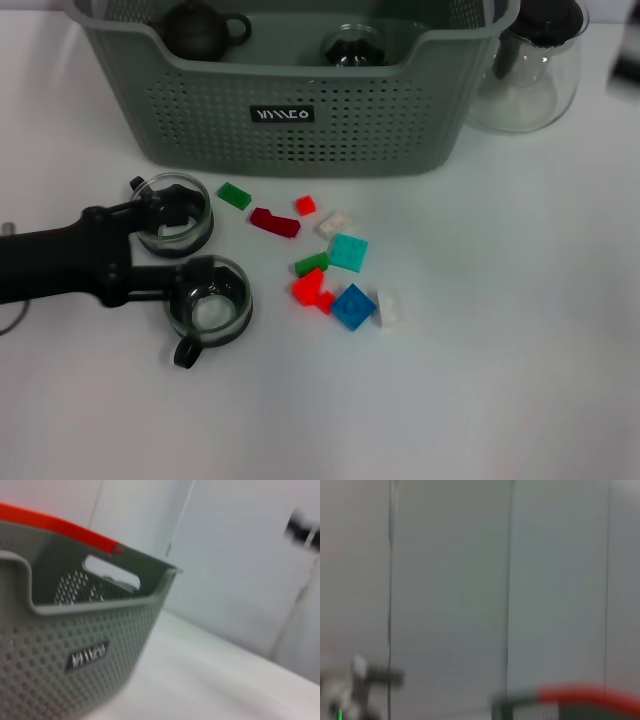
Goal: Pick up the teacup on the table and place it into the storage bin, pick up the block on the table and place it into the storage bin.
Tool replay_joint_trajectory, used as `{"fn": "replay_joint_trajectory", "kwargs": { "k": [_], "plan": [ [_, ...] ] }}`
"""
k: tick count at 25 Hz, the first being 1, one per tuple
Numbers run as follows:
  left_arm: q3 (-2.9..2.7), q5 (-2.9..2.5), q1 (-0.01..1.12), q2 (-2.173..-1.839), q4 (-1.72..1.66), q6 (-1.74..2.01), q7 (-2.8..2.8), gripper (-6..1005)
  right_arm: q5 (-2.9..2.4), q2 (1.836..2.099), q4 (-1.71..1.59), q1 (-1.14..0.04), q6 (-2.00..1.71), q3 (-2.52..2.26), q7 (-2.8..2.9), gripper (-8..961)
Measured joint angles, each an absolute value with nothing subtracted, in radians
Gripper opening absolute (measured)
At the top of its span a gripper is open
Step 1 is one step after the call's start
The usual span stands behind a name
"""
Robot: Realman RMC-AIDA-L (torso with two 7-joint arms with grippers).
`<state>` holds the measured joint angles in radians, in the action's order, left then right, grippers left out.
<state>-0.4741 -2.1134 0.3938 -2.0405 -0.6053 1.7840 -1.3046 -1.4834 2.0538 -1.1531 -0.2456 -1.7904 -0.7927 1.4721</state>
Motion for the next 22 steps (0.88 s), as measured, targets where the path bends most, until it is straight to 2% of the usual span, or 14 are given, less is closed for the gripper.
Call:
{"fn": "replay_joint_trajectory", "kwargs": {
  "k": [3, 5, 9, 11, 16, 22],
  "plan": [
    [-0.524, -2.163, 0.399, -2.045, -0.789, 1.855, -1.495, 924, -1.749, 2.059, -1.16, -0.245, -1.822, -0.714, 1.497, 505],
    [-0.569, -2.199, 0.405, -2.062, -0.937, 1.905, -1.63, 917, -1.863, 2.061, -1.154, -0.259, -1.839, -0.678, 1.505, 505],
    [-0.668, -2.297, 0.413, -2.154, -1.365, 1.957, -1.873, 903, -1.982, 2.063, -1.146, -0.289, -1.859, -0.64, 1.533, 505],
    [-0.772, -2.354, 0.409, -2.175, -1.536, 1.947, -1.98, 896, -2.013, 2.063, -1.145, -0.308, -1.862, -0.638, 1.567, 504],
    [-1.115, -2.469, 0.378, -2.173, -1.736, 1.945, -2.093, 879, -2.077, 2.034, -1.079, -0.369, -1.865, -0.635, 1.651, 504],
    [-1.369, -2.529, 0.341, -2.173, -1.704, 1.838, -2.129, 858, -2.125, 2.008, -1.006, -0.418, -1.867, -0.63, 1.665, 504]
  ]
}}
